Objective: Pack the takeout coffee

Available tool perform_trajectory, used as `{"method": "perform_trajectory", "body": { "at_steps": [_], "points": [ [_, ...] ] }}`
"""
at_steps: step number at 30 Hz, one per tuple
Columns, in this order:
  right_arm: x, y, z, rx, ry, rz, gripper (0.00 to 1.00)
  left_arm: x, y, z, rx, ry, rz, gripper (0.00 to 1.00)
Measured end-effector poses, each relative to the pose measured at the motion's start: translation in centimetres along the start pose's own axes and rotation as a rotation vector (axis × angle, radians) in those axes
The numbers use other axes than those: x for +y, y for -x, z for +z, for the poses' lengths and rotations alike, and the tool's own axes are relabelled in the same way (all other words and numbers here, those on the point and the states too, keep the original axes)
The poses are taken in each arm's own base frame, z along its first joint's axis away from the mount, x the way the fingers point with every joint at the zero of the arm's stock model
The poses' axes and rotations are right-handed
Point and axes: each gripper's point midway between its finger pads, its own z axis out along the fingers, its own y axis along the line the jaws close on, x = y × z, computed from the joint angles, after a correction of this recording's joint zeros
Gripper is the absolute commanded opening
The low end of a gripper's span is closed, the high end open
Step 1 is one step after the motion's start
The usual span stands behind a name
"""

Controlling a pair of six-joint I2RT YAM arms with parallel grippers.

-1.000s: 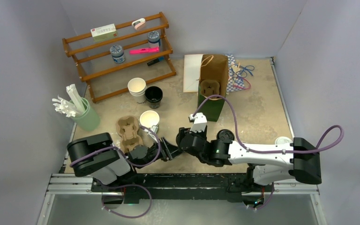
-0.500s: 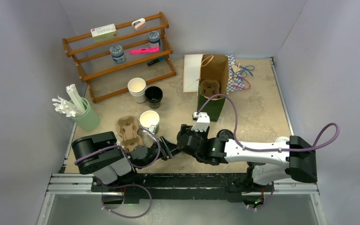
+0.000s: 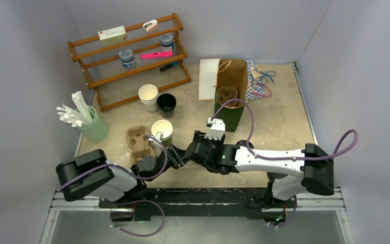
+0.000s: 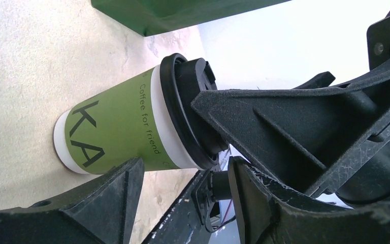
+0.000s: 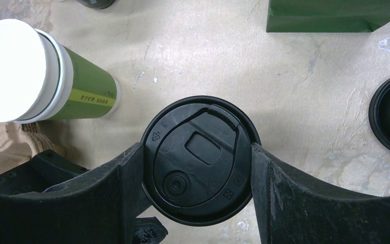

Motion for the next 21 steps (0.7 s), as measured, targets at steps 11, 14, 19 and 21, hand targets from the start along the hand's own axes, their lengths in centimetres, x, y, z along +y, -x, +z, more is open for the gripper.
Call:
{"method": "perform_trajectory", "body": {
  "at_steps": [11, 14, 19, 21],
  "points": [
    [0.2, 0.0, 0.1, 0.003, -0.004, -0.006, 0.48, 0.1, 1.1, -0.1, -0.045, 0.025, 0.005, 0.53],
    [0.2, -0.1, 0.1, 0.005, -0.007, -0.009, 0.48, 0.3, 1.1, -0.1, -0.047, 0.029, 0.005, 0.54],
    [0.3, -0.1, 0.1, 0.005, -0.01, -0.019, 0.46, 0.7, 1.1, 0.1, -0.05, 0.042, -0.002, 0.49],
    [0.3, -0.1, 0.2, 0.005, -0.014, -0.024, 0.46, 0.7, 1.1, 0.1, -0.054, 0.039, -0.012, 0.43]
  ]
}}
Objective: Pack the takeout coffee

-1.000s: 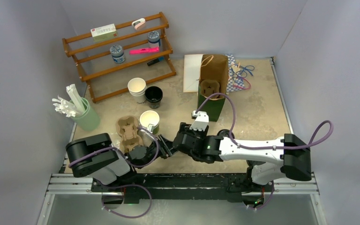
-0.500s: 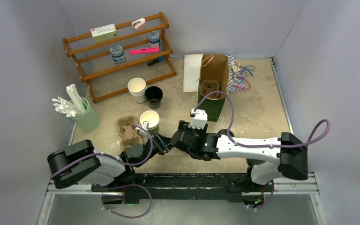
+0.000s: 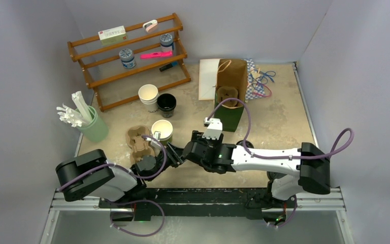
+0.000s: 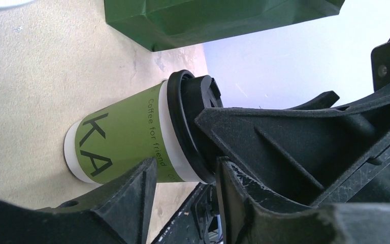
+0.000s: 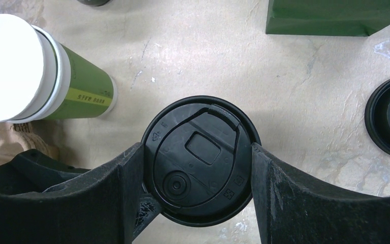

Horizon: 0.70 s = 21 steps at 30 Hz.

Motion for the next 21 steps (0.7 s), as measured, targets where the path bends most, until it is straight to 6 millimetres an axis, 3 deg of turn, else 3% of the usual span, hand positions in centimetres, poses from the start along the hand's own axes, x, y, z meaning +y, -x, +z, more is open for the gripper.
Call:
{"method": "perform_trajectory", "body": {
  "at_steps": [4, 6, 21],
  "points": [
    [-0.02, 0.04, 0.27, -0.006, -0.026, -0.027, 0.46, -0.29, 0.27, 0.08, -0.014, -0.006, -0.036, 0.26],
    [0.01, 0.07, 0.4, -0.012, -0.038, -0.039, 0.46, -0.37, 0.48, 0.12, -0.025, -0.005, -0.055, 0.23],
    [0.1, -0.68, 0.07, -0.022, -0.044, -0.086, 0.45, -0.01, 0.31, -0.4, -0.008, 0.035, -0.069, 0.23]
  ]
}}
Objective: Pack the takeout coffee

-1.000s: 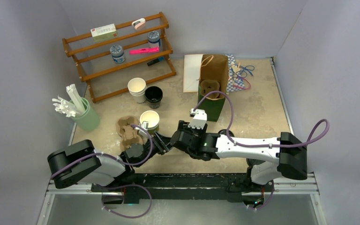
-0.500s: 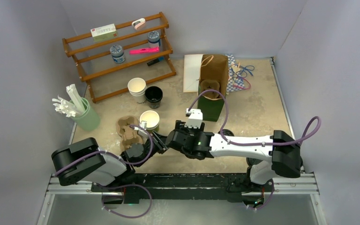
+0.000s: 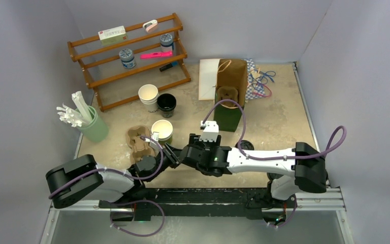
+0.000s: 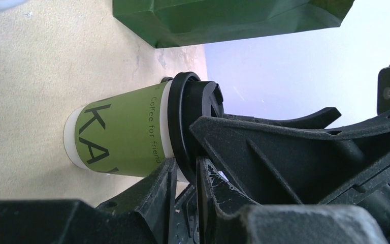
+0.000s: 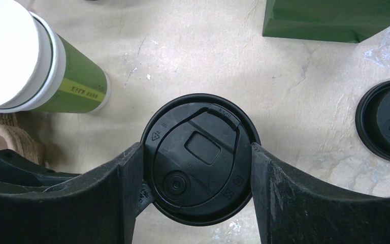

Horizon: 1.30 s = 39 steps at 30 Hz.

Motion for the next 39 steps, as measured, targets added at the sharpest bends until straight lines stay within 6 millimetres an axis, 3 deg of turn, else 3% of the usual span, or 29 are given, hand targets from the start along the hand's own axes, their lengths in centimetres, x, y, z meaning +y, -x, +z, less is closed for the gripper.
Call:
{"method": "perform_trajectory", "body": {
  "at_steps": [17, 23, 28, 39],
  "points": [
    [-0.5, -0.6, 0.5, -0.054, -0.006, -0.026, 0.47, 0.1, -0.6, 0.3, 0.002, 0.002, 0.014, 0.25],
    [-0.5, -0.6, 0.4, -0.053, 0.004, -0.025, 0.47, 0.3, -0.9, 0.1, 0.002, 0.039, 0.063, 0.46],
    [-0.4, -0.6, 0.2, -0.051, 0.022, -0.019, 0.48, 0.9, -1.0, 0.0, 0.007, 0.065, 0.093, 0.55],
    [-0.6, -0.4, 0.1, -0.048, 0.027, -0.022, 0.48, 0.5, -1.7, 0.3, 0.027, 0.019, 0.064, 0.46]
  ]
}}
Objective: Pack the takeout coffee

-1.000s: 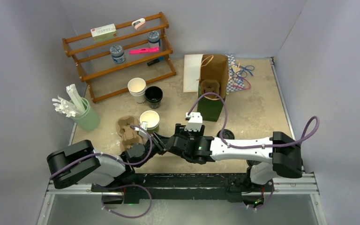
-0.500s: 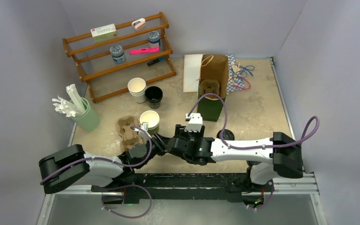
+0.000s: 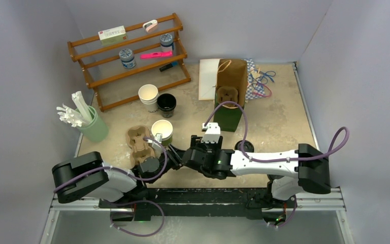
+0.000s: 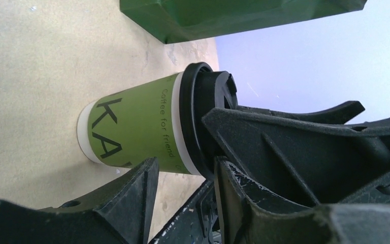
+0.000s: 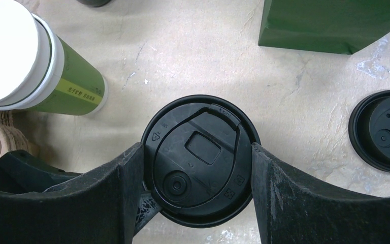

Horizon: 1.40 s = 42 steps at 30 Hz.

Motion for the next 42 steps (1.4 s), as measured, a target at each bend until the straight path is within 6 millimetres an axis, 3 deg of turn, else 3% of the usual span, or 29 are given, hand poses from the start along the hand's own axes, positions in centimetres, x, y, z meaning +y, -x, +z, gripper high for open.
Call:
{"method": "perform_trajectory", "body": {
  "at_steps": [12, 23, 28, 31, 37, 42],
  "points": [
    [0.0, 0.6, 0.4, 0.088, 0.031, 0.014, 0.46, -2.7, -1.7, -1.6, 0.073, -0.089, -0.022, 0.59],
    [0.4, 0.4, 0.4, 0.105, 0.044, -0.008, 0.44, -1.6, -2.5, -0.9, 0.074, -0.071, -0.03, 0.59],
    [0.4, 0.5, 0.4, 0.101, 0.044, 0.005, 0.44, -2.0, -3.3, -0.4, 0.054, -0.092, -0.043, 0.59],
    [0.5, 0.5, 0.5, 0.102, 0.037, 0.006, 0.44, -1.2, -3.6, 0.0, 0.038, -0.067, -0.045, 0.59],
    [0.7, 0.8, 0.5, 0.095, 0.033, 0.019, 0.44, 2.8, -3.9, 0.7, 0.004, 0.059, -0.009, 0.59],
    [0.6, 1.0, 0.4, 0.088, 0.031, 0.037, 0.45, 2.8, -3.6, 1.1, -0.023, 0.063, -0.016, 0.59]
  ]
}}
